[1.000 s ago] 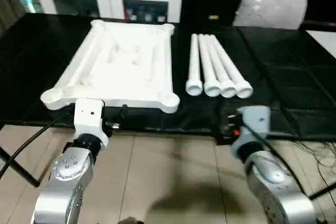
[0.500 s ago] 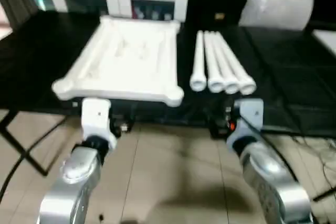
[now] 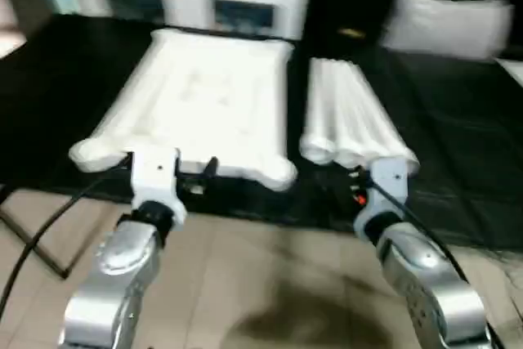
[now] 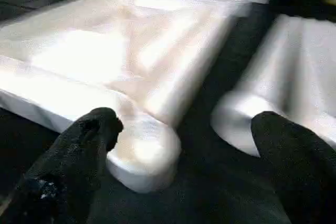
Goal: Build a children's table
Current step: Move to table
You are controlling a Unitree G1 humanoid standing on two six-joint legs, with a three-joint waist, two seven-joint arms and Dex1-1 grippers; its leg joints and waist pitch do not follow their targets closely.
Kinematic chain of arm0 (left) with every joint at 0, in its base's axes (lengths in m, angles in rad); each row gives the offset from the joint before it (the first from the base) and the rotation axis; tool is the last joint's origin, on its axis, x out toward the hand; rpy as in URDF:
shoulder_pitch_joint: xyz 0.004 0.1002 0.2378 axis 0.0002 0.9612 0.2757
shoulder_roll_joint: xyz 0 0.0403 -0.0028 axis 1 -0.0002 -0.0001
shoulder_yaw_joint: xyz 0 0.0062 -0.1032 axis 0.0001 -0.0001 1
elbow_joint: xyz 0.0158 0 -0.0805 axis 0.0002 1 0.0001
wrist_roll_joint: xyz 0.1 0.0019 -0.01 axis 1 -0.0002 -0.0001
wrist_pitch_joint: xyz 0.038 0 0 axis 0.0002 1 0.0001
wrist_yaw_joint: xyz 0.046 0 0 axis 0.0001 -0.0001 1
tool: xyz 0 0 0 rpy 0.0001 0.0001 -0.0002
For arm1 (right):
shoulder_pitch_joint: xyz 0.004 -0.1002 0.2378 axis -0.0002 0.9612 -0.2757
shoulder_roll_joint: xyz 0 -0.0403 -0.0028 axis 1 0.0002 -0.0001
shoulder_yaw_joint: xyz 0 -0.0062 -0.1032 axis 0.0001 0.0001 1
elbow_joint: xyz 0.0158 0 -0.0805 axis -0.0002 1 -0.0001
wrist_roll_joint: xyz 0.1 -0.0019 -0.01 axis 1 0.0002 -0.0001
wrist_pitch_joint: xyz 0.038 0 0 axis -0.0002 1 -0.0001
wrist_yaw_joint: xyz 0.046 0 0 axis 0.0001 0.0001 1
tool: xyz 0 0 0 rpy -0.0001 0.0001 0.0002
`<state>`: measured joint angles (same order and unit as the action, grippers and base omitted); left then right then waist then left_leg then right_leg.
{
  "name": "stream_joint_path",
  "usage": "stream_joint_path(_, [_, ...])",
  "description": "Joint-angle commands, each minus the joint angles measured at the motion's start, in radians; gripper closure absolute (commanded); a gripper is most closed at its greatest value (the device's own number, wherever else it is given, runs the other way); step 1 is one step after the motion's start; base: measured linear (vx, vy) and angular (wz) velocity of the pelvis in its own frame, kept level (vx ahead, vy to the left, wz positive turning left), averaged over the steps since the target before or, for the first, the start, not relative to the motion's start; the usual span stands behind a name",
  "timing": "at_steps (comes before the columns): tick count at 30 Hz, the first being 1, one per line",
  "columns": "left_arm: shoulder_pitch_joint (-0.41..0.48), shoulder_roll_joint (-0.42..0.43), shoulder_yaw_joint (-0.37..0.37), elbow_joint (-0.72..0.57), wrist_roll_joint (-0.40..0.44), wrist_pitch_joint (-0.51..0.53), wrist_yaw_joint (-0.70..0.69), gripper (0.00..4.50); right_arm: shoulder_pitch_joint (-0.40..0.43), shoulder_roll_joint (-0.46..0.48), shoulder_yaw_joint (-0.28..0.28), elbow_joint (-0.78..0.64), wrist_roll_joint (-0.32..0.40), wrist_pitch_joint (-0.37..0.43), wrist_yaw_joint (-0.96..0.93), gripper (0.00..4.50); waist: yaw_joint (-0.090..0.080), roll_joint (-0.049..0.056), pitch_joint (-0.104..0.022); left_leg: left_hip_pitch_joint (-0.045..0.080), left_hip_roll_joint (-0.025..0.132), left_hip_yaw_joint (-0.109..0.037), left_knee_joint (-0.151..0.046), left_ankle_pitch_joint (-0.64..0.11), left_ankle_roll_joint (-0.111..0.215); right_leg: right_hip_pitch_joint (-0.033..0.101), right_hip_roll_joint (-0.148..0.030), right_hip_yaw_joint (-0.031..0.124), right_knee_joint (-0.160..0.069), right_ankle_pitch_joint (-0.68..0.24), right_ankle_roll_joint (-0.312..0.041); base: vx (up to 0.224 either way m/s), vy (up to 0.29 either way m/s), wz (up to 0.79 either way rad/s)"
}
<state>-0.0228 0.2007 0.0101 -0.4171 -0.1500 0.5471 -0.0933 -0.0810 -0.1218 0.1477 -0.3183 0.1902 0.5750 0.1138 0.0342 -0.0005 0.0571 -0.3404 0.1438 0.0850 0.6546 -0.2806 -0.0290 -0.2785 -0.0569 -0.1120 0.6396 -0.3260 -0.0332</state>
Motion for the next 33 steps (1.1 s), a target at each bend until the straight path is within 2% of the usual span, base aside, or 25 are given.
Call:
stream_joint_path(1, [-0.014,0.006,-0.046,0.009,0.0,-0.009,-0.038,0.35,0.022,-0.036,-0.008,-0.027,-0.039,-0.017,-0.01,0.0,-0.043,0.041,-0.062,0.165,0.159,-0.133,-0.113,0.094,0.298,-0.157,-0.007,0.038,0.092,-0.072,0.047,0.248,0.055,0.1])
stream_joint_path(2, [-0.019,0.004,-0.051,0.014,-0.001,-0.014,-0.047,0.35,0.028,-0.04,-0.01,-0.033,-0.052,-0.019,-0.015,0.0,-0.045,0.035,-0.061,0.155,0.152,-0.122,-0.112,0.153,0.338,-0.172,-0.014,0.04,0.107,-0.039,0.077,0.219,0.032,0.05])
stream_joint_path(3, [-0.026,-0.002,-0.053,0.018,-0.004,-0.018,-0.05,0.35,0.035,-0.04,-0.012,-0.034,-0.057,-0.002,-0.023,0.0,-0.039,0.026,-0.057,0.13,0.134,-0.079,-0.126,0.22,0.384,-0.185,-0.016,0.036,0.12,0.036,0.098,0.169,0.025,0.02])
stream_joint_path(4, [-0.032,-0.007,-0.055,0.022,-0.006,-0.02,-0.051,0.35,0.039,-0.04,-0.013,-0.035,-0.06,0.011,-0.028,0.0,-0.052,-0.001,-0.063,0.125,0.113,-0.046,-0.132,0.21,0.395,-0.189,-0.029,0.048,0.082,0.137,0.067,0.169,0.025,0.02])
stream_joint_path(5, [-0.034,-0.008,-0.057,0.022,-0.006,-0.02,-0.051,0.35,0.042,-0.039,-0.015,-0.036,-0.058,0.013,-0.029,0.0,-0.047,-0.041,-0.059,0.1,0.031,0.016,-0.104,0.085,0.336,-0.149,-0.058,0.086,-0.034,0.222,-0.017,0.161,-0.023,0.01])
stream_joint_path(6, [-0.038,-0.011,-0.061,0.024,-0.006,-0.022,-0.052,0.35,0.048,-0.035,-0.021,-0.038,-0.052,0.02,-0.032,0.0,-0.049,-0.045,-0.051,0.141,0.018,0.097,-0.106,-0.08,0.23,-0.149,-0.041,0.119,-0.056,0.086,-0.09,0.217,-0.061,-0.19])
stream_joint_path(7, [-0.04,-0.014,-0.067,0.023,-0.008,-0.02,-0.053,0.35,0.052,-0.033,-0.027,-0.04,-0.048,0.022,-0.035,0.0,-0.005,-0.084,-0.031,0.082,-0.073,0.111,0.027,-0.273,0.111,-0.045,-0.089,0.284,-0.179,-0.382,-0.266,0.217,-0.061,-0.19])
stream_joint_path(8, [-0.041,-0.016,-0.069,0.023,-0.008,-0.019,-0.054,0.35,0.054,-0.032,-0.029,-0.041,-0.046,0.021,-0.034,0.0,0.016,-0.078,-0.03,0.054,-0.057,0.064,0.072,-0.236,0.076,0.004,-0.153,0.331,-0.185,-0.518,-0.333,0.215,-0.035,-0.53])
stream_joint_path(9, [-0.041,-0.018,-0.072,0.022,-0.009,-0.018,-0.056,0.35,0.056,-0.031,-0.032,-0.042,-0.046,0.019,-0.034,0.0,0.034,-0.075,-0.034,0.028,-0.045,0.037,0.092,-0.19,0.031,0.03,-0.157,0.356,-0.176,-0.552,-0.365,0.175,0.001,-0.7])
stream_joint_path(10, [-0.041,-0.019,-0.072,0.021,-0.009,-0.018,-0.056,0.35,0.055,-0.032,-0.032,-0.043,-0.047,0.019,-0.033,0.0,0.041,-0.068,-0.035,-0.023,-0.057,-0.005,0.111,-0.087,-0.071,0.051,-0.084,0.357,-0.137,-0.374,-0.361,0.175,0.001,-0.7])
stream_joint_path(11, [-0.042,-0.019,-0.073,0.021,-0.009,-0.017,-0.056,0.35,0.054,-0.032,-0.033,-0.043,-0.047,0.019,-0.032,0.0,0.031,-0.072,-0.032,-0.027,-0.063,-0.011,0.112,-0.074,-0.086,0.042,-0.061,0.359,-0.139,-0.312,-0.353,0.158,0.008,-0.63])
stream_joint_path(12, [-0.036,-0.017,-0.079,0.018,-0.011,-0.02,-0.063,0.35,0.06,-0.037,-0.03,-0.053,-0.052,0.009,-0.031,0.0,0.021,-0.047,-0.021,-0.032,-0.051,-0.03,0.067,-0.02,-0.111,0.022,-0.024,0.335,-0.146,-0.274,-0.308,0.137,0.041,-0.52])
stream_joint_path(13, [-0.029,-0.016,-0.088,0.018,-0.014,-0.022,-0.075,0.35,0.067,-0.046,-0.026,-0.065,-0.061,0.011,-0.03,0.0,0.018,-0.04,-0.014,-0.077,-0.034,-0.043,0.01,0.052,-0.067,0.036,-0.035,0.252,-0.133,-0.241,-0.282,0.137,0.041,-0.52])
stream_joint_path(14, [-0.019,-0.018,-0.098,0.022,-0.021,-0.036,-0.093,0.35,0.079,-0.053,-0.025,-0.077,-0.067,0.012,-0.027,0.0,-0.037,0.032,-0.02,0.0,0.041,-0.087,-0.132,-0.142,-0.004,-0.052,0.042,0.158,-0.087,-0.276,-0.148,0.125,0.113,-0.22])
stream_joint_path(15, [-0.019,-0.018,-0.098,0.022,-0.021,-0.036,-0.093,0.35,0.079,-0.053,-0.025,-0.077,-0.067,0.012,-0.027,0.0,-0.064,0.05,-0.042,0.041,0.095,-0.144,-0.143,-0.149,0.023,-0.093,0.042,0.13,-0.006,-0.173,-0.103,0.144,0.112,0.1])
stream_joint_path(16, [-0.016,-0.017,-0.103,0.022,-0.022,-0.034,-0.099,0.35,0.083,-0.054,-0.028,-0.079,-0.066,0.01,-0.027,0.0,-0.071,0.049,-0.059,0.092,0.126,-0.174,-0.132,-0.041,0.14,-0.132,0.01,0.104,0.048,-0.015,-0.042,0.144,0.112,0.1])
stream_joint_path(17, [-0.015,-0.012,-0.111,0.019,-0.022,-0.025,-0.109,0.35,0.089,-0.052,-0.04,-0.078,-0.062,0.008,-0.029,0.0,-0.076,0.041,-0.065,0.083,0.1,-0.161,-0.092,0.332,0.221,-0.141,-0.006,0.096,0.042,0.127,0.021,0.159,0.069,0.09])
stream_joint_path(19, [-0.013,-0.011,-0.115,0.017,-0.024,-0.017,-0.115,0.35,0.093,-0.054,-0.047,-0.077,-0.062,0.0,-0.029,0.0,-0.065,0.018,-0.077,0.071,0.064,-0.129,-0.041,0.77,0.244,-0.137,-0.036,0.115,-0.012,0.303,0.049,0.131,0.044,0.02])
stream_joint_path(20, [-0.012,-0.011,-0.115,0.013,-0.035,-0.011,-0.123,0.35,0.096,-0.058,-0.054,-0.078,-0.06,-0.011,-0.021,0.0,-0.055,-0.01,-0.081,0.018,-0.009,-0.069,-0.01,0.884,0.165,-0.088,-0.057,0.139,-0.042,0.525,0.029,0.109,-0.009,0.03])
stream_joint_path(22, [-0.019,0.016,-0.116,0.016,-0.051,-0.002,-0.16,0.35,0.088,-0.074,-0.059,-0.083,-0.027,-0.018,0.032,0.0,-0.033,-0.037,-0.092,-0.044,-0.024,-0.031,-0.04,0.557,0.086,-0.009,-0.067,0.161,-0.026,0.837,-0.038,0.056,-0.049,0.04])
stream_joint_path(23, [-0.02,0.022,-0.118,0.017,-0.052,0.002,-0.166,0.35,0.087,-0.077,-0.059,-0.084,-0.021,-0.018,0.04,0.0,-0.029,-0.033,-0.084,-0.047,-0.016,-0.029,-0.055,0.456,0.068,-0.009,-0.069,0.155,-0.03,0.82,-0.045,-0.006,-0.065,-0.01])
stream_joint_path(25, [-0.026,0.048,-0.122,0.021,-0.062,0.018,-0.204,0.35,0.081,-0.094,-0.057,-0.089,-0.006,-0.026,0.077,0.0,-0.028,-0.017,-0.064,-0.036,0.014,-0.032,-0.084,0.202,0.01,-0.016,-0.071,0.141,-0.052,0.556,-0.085,-0.031,-0.058,-0.05])
stream_joint_path(27, [-0.043,0.086,-0.123,0.036,-0.075,0.027,-0.258,0.17,0.068,-0.113,-0.055,-0.081,0.007,-0.044,0.12,0.0,-0.028,-0.006,-0.046,-0.008,0.038,-0.025,-0.105,-0.048,-0.005,-0.035,-0.07,0.137,-0.078,0.156,-0.16,-0.02,-0.026,0.02])
stream_joint_path(30, [-0.085,0.154,-0.144,0.079,-0.069,-0.008,-0.359,0.17,0.051,-0.134,-0.061,-0.042,0.037,-0.095,0.194,0.0,-0.027,-0.008,-0.038,-0.003,0.053,-0.005,-0.118,-0.198,-0.006,-0.052,-0.075,0.143,-0.095,-0.105,-0.165,-0.024,-0.009,0.01])
stream_joint_path(33, [-0.149,0.247,-0.16,0.143,-0.105,-0.005,-0.523,0.17,0.027,-0.228,-0.018,0.001,0.074,-0.046,0.359,0.0,-0.025,-0.002,-0.039,-0.004,0.057,0.001,-0.122,-0.223,-0.02,-0.056,-0.074,0.142,-0.094,-0.152,-0.153,-0.043,-0.015,0.03])
